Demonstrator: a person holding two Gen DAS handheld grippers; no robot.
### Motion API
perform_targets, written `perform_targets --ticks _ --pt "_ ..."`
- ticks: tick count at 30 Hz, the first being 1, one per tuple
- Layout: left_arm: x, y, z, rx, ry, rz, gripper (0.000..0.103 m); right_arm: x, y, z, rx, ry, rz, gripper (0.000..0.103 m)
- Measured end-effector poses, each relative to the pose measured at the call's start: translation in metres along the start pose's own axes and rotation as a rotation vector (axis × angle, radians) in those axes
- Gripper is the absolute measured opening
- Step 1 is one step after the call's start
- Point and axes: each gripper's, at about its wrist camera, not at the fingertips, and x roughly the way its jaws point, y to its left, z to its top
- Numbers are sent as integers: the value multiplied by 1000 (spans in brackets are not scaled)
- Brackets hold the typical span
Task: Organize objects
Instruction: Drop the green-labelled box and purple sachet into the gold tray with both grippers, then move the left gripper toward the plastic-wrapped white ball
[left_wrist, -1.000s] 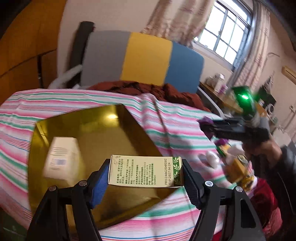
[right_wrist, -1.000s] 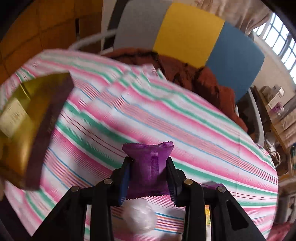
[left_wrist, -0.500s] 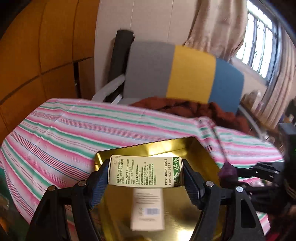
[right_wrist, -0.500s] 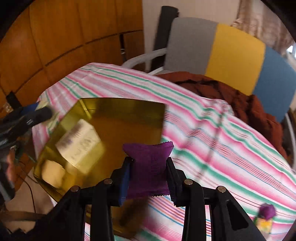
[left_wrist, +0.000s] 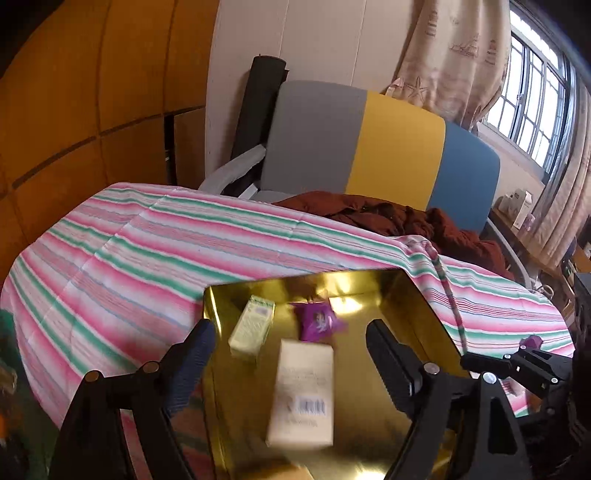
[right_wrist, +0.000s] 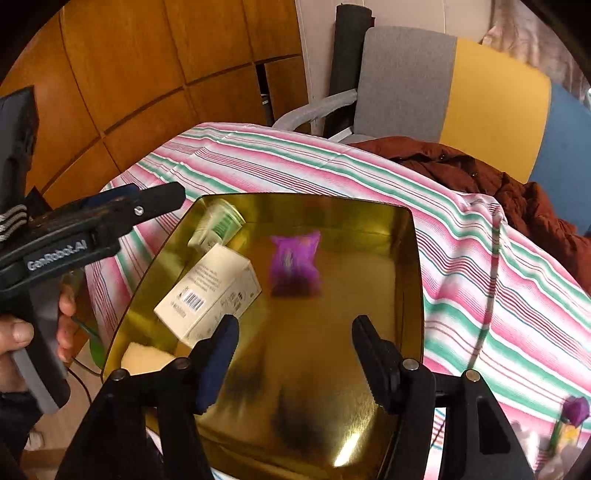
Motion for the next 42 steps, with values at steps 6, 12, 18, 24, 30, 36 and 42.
perform_targets --ticks 6,12,18,24,30,36,42 --pt "-22 -18 -25 -8 0 -14 85 -25 1 -28 8 -52 -81 76" --pt "-39 -31 -44 -3 -3 19 85 -60 -2 -50 30 -151 -201 90" --pt "-47 -40 -61 -5 15 31 85 -79 -4 -60 39 -206 -267 98" --pt "-51 -54 -73 36 32 21 85 -85 -7 -73 68 -221 -281 100" --pt "-51 -67 -79 73 48 -7 85 -90 -17 -87 105 -226 -303 103" --pt "-49 -77 -84 99 68 -68 85 -93 -33 -99 135 -210 -340 103" --pt "-45 -91 -85 127 86 -100 85 -101 -61 -114 187 -191 -388 103"
